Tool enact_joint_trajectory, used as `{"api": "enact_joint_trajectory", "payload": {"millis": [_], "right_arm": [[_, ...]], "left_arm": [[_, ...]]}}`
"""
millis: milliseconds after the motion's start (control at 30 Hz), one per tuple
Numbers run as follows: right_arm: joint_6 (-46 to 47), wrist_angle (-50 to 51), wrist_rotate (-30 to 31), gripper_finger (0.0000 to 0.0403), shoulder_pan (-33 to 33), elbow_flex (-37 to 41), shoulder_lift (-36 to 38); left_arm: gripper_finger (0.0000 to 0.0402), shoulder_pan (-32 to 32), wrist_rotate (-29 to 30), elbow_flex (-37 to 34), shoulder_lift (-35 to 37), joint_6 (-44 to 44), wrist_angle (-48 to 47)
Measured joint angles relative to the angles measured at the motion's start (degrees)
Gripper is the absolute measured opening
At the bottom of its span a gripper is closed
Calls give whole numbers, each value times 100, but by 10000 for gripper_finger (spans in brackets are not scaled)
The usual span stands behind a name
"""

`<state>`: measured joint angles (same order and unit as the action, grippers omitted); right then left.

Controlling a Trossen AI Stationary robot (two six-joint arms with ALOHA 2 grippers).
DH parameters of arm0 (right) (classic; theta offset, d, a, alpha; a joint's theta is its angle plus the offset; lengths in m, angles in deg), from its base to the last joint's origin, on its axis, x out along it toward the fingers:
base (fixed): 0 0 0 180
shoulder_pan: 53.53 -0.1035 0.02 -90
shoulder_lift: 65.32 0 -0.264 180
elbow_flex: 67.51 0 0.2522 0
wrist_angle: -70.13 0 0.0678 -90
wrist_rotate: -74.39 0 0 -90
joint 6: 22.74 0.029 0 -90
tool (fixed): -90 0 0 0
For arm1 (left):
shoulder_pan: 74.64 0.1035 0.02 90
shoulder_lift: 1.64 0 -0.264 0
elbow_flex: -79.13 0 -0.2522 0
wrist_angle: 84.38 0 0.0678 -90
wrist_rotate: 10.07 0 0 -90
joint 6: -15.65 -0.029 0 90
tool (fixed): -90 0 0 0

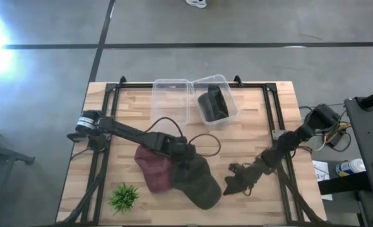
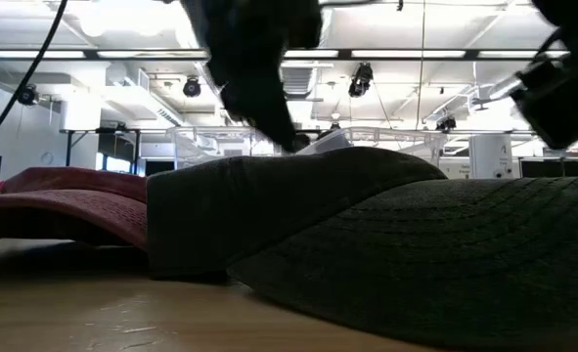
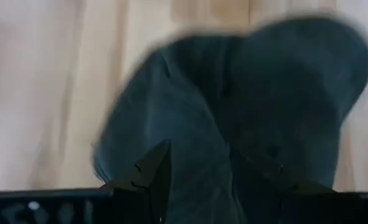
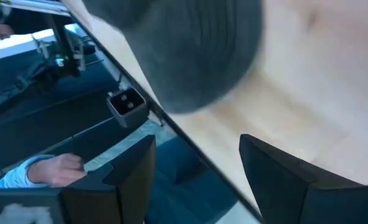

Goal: Pick & Place hat
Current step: Put the black cap into the right transparent bin

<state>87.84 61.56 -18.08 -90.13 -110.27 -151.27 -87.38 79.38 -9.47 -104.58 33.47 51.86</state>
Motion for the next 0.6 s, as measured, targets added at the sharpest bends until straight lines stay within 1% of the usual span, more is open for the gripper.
{"api": "enact_joint_trajectory", "payload": {"millis": [133, 333, 467, 600], "right_arm": [[389, 9, 224, 228, -256, -579, -667], [622, 90, 890, 228, -304, -1420, -1659], [831, 104, 1775, 228, -301, -1717, -2091], [904, 85, 2735, 228, -296, -1816, -2169]], "left_arm": [[155, -123, -38, -391, 0, -25, 57], [155, -285, -45, -754, 0, 28, 141], [155, -394, -100, -848, 0, 75, 188], [155, -502, -171, -940, 0, 79, 511]]}}
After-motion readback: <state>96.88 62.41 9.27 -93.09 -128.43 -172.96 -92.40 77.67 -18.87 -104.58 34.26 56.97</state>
